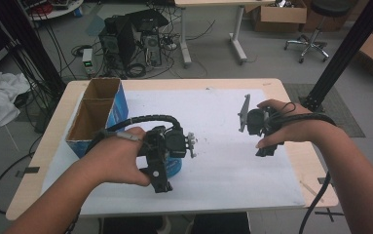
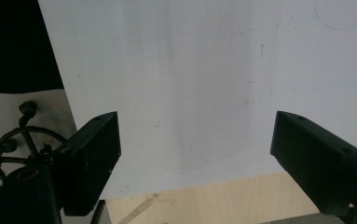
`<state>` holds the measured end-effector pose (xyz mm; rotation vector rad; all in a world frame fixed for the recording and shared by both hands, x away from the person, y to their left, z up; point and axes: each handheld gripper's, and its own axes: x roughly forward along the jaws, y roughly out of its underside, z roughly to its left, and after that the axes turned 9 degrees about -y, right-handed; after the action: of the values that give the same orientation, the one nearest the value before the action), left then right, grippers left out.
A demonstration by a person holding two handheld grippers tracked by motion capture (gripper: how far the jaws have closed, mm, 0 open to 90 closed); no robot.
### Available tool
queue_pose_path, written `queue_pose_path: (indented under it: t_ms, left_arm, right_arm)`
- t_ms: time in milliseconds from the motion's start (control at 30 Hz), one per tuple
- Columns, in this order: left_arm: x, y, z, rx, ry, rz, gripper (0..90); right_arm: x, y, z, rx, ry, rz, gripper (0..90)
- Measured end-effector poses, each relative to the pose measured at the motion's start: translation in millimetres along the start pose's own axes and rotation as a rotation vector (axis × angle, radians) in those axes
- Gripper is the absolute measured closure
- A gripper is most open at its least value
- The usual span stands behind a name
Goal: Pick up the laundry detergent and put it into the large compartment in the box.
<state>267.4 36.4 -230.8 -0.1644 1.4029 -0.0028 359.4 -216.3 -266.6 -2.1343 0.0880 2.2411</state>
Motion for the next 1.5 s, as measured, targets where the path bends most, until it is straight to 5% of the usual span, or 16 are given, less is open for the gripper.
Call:
queue_pose_path:
  t_ms: [567, 900, 1500]
  left_arm:
    - [-2.7, -4.2, -4.5, 0.006, -0.004, 0.03, 0.1]
    - [-18.1, -1.4, 4.6, -0.052, -0.031, 0.025, 0.1]
    - [-18.2, 5.0, 38.2, -0.17, -0.037, 0.055, 0.2]
  right_arm:
    - [-3.6, 2.9, 3.2, 0.004, -0.016, -0.026, 16.1]
    - [-6.3, 2.0, 9.0, -0.007, 0.001, -0.026, 16.1]
    - [0.2, -7.1, 1.5, -0.031, -0.011, -0.027, 16.1]
